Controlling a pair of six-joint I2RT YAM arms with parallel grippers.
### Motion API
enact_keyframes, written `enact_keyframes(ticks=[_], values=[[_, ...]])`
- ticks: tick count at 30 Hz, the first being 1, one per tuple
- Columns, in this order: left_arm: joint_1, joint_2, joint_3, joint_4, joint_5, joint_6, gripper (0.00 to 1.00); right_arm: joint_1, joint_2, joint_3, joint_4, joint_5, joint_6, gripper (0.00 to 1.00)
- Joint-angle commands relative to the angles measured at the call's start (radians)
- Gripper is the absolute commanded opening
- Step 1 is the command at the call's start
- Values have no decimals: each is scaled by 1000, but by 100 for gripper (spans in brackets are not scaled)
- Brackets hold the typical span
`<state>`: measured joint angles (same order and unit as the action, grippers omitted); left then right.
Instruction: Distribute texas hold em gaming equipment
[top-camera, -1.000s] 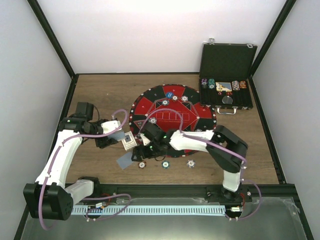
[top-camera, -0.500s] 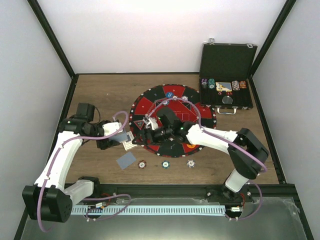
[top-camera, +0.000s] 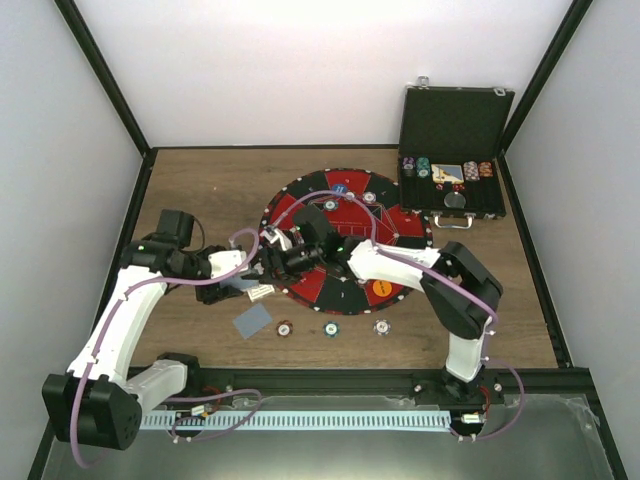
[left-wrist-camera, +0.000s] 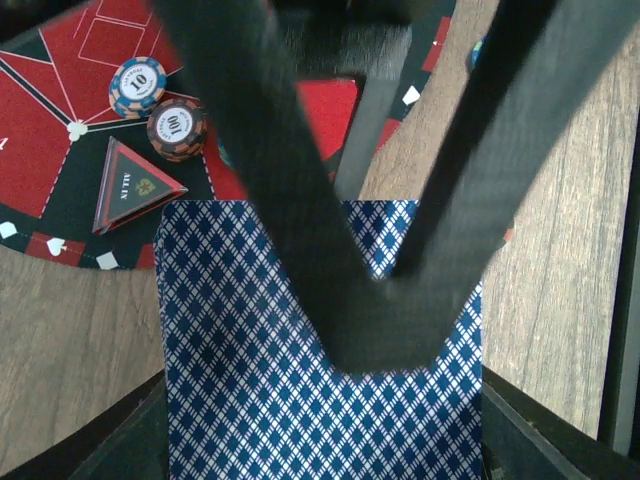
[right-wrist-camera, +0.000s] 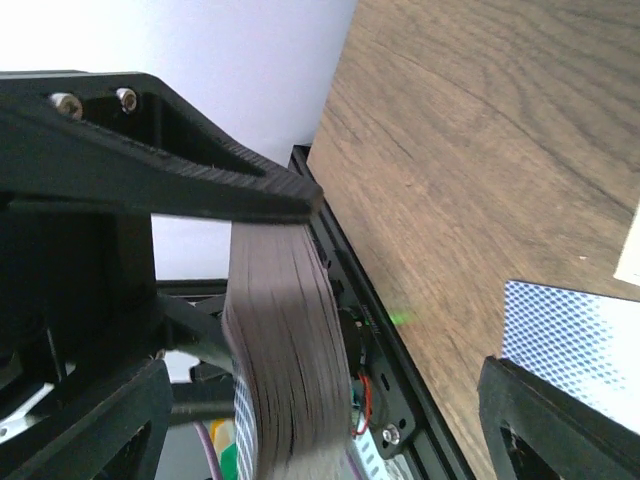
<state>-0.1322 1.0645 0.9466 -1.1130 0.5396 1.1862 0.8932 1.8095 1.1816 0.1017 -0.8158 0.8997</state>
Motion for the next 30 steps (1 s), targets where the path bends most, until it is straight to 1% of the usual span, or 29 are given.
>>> enact_keyframes(ticks=[1, 6, 10, 14, 19, 30], values=[[-10, -15, -5, 0, 40, 17, 4, 36, 71, 92, 32, -44, 24, 85], [-13, -23, -3, -1, 40, 15, 4, 44, 133, 136, 41, -53, 45, 83], [-15, -28, 0, -4, 43, 9, 4, 33, 146, 131, 53, -39, 68, 78], [-15, -29, 5, -9, 39, 9, 4, 7, 124, 71, 87, -17, 99, 72], [-15, -23, 13, -11, 43, 4, 4, -18, 91, 12, 105, -10, 102, 70], [-15, -16, 16, 1, 19, 0, 4, -37, 13, -34, 69, 20, 70, 63]])
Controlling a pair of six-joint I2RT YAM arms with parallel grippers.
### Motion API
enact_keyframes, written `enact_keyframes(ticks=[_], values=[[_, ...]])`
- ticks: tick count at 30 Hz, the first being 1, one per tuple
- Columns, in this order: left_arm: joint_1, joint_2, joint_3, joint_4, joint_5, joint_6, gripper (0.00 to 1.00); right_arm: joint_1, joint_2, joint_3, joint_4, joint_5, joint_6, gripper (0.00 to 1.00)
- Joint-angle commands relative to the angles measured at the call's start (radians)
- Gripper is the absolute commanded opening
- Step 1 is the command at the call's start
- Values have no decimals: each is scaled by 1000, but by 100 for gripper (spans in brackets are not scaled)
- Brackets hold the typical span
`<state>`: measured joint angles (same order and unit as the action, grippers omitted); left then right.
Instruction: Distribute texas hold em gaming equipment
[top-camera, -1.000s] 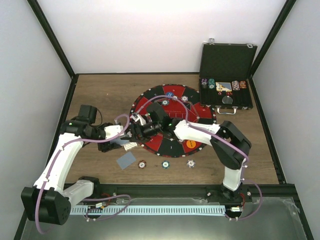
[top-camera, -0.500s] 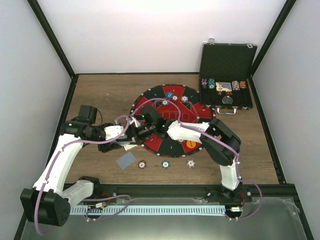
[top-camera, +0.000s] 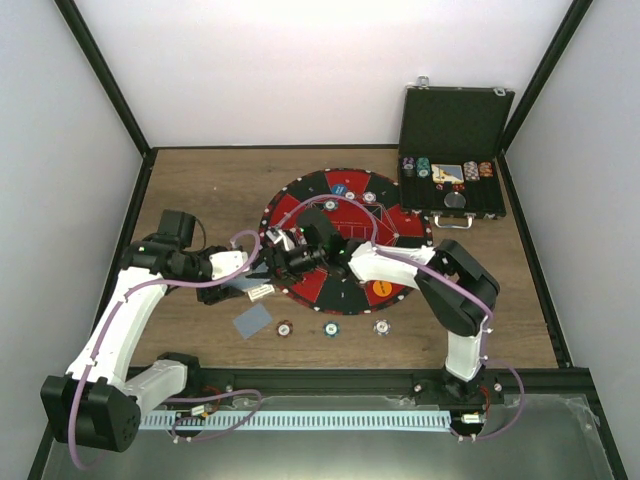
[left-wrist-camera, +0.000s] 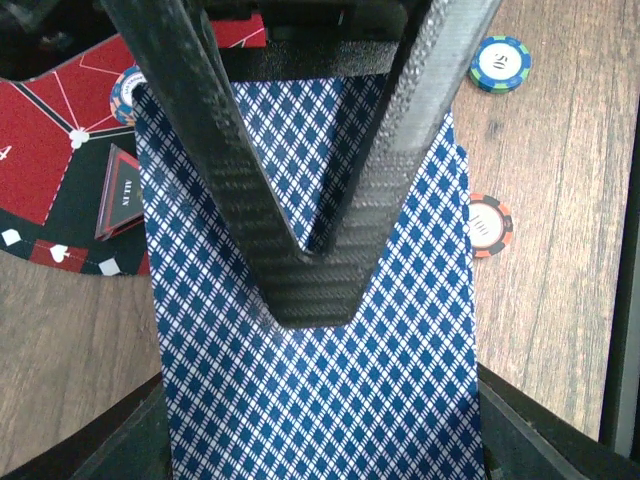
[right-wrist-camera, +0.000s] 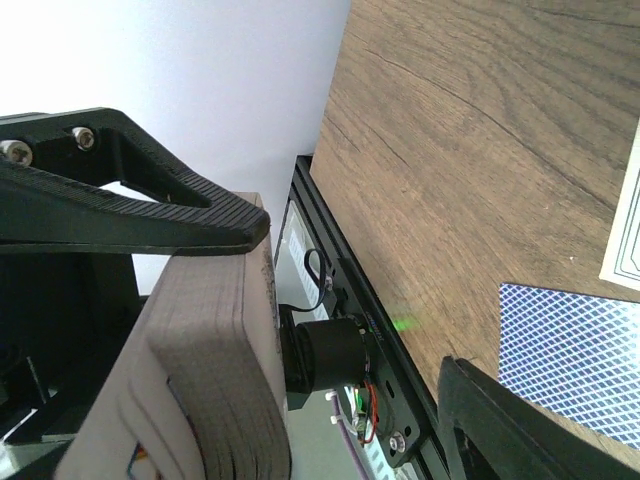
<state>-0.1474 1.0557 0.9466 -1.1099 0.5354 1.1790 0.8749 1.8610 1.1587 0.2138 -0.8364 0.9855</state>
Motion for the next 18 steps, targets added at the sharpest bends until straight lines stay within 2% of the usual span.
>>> enact_keyframes(ticks=[1, 7, 10, 14, 18], values=[[0, -7, 16, -2, 23, 7, 4, -19, -44, -11, -46, 44, -18, 62], [0, -6, 17, 5, 13, 3, 4, -21, -85, -9, -66, 68, -22, 58], [0, -5, 16, 11, 2, 1, 4, -24, -109, -17, -66, 80, -15, 53], [0, -2, 10, 15, -4, -1, 4, -28, -135, -24, -56, 85, -5, 41], [0, -3, 6, 21, -11, -2, 4, -28, -145, -29, -39, 66, 10, 26]])
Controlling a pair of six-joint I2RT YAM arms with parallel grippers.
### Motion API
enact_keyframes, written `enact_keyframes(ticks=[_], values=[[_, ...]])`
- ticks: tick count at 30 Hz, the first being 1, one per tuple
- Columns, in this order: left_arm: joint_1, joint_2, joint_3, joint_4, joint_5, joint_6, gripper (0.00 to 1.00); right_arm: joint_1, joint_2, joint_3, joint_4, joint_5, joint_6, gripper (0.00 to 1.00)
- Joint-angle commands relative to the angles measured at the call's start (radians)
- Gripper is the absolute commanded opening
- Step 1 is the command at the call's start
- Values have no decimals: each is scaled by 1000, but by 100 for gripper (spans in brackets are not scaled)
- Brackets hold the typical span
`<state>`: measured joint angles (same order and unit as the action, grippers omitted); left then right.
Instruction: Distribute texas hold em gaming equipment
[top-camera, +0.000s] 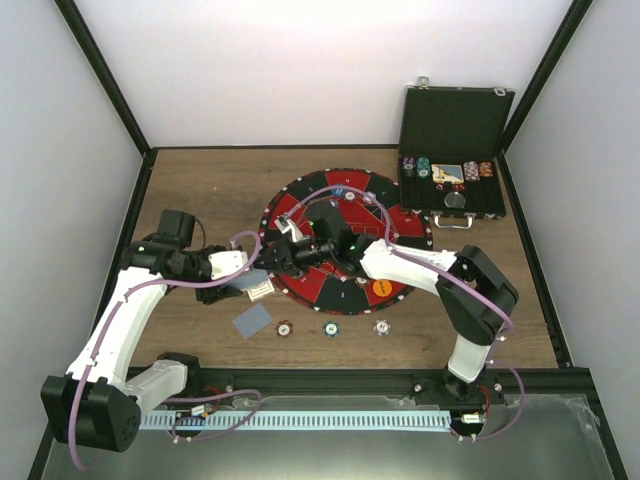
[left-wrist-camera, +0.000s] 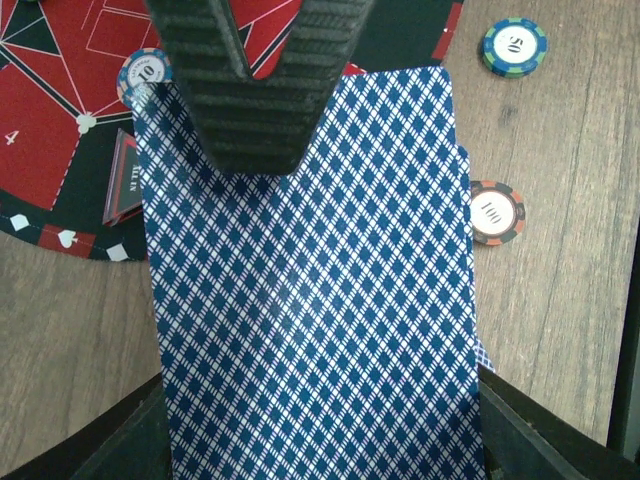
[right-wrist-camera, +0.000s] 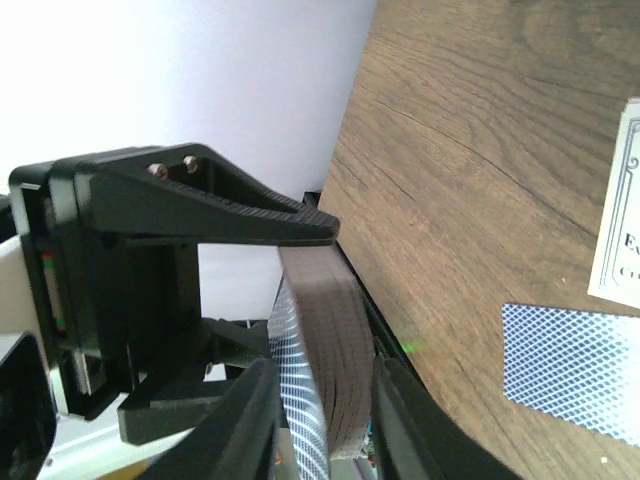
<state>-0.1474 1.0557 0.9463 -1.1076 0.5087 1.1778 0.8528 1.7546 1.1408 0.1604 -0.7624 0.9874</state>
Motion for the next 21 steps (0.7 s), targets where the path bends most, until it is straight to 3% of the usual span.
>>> enact_keyframes(ticks=[1, 14, 21], values=[[0, -3, 5, 19, 13, -1, 4, -6, -39, -12, 20, -13, 11, 23], [0, 7, -22, 63, -52, -20, 4, -19, -13, -36, 166, -164, 77, 1], [16, 46, -54, 78, -96, -35, 4, -167, -60, -51, 136, -214, 55, 1]])
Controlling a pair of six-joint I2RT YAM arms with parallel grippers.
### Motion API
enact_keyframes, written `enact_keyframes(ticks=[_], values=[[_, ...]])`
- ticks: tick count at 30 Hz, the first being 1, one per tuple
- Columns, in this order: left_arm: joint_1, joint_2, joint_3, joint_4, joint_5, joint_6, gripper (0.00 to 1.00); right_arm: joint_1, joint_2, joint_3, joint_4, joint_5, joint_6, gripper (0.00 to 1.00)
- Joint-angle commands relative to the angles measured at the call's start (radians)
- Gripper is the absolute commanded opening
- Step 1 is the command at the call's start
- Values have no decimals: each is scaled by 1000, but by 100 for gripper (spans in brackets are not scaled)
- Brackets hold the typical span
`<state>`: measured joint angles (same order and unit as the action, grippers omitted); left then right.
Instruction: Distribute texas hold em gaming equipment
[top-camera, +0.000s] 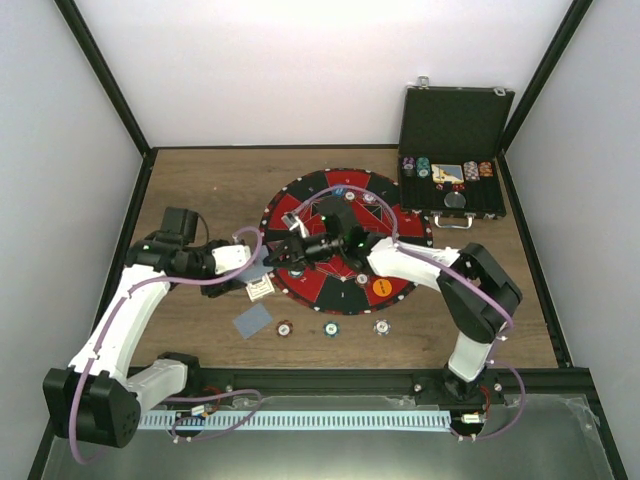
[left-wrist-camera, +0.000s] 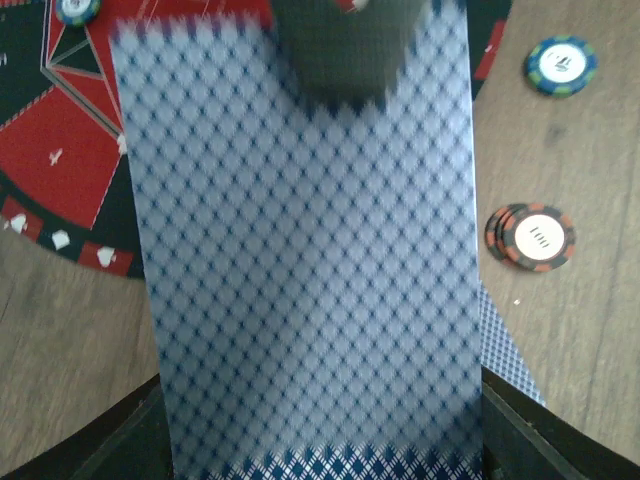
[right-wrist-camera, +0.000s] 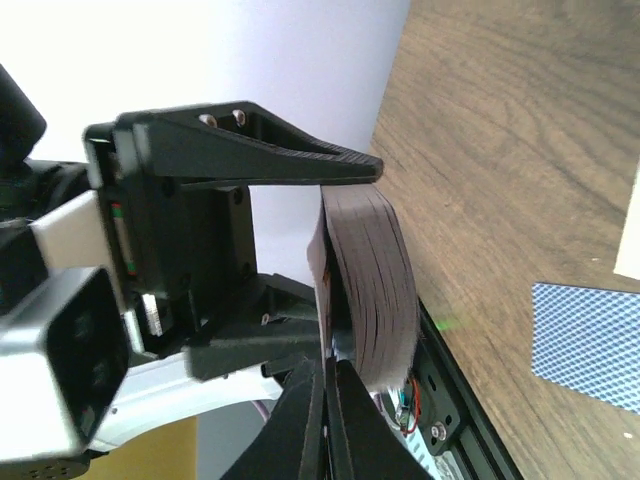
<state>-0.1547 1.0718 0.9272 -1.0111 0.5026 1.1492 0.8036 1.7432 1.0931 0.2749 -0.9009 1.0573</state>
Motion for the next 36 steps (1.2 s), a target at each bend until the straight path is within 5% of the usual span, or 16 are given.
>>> enact_keyframes(ticks=[1, 9, 20, 30, 36], values=[[27, 37, -37, -18, -89, -9, 4, -147, -49, -4, 3, -85, -28, 1], [31, 53, -47, -13, -78, -16, 4, -292, 53, 42, -79, -123, -107, 1], [30, 17, -24, -56, -34, -10, 4, -302, 492, 507, -347, -39, -247, 1], [29, -3, -8, -77, -2, -20, 4, -263, 712, 798, -491, 20, -272, 1], [29, -15, -4, -91, -5, -18, 4, -250, 736, 852, -584, 85, -326, 17]])
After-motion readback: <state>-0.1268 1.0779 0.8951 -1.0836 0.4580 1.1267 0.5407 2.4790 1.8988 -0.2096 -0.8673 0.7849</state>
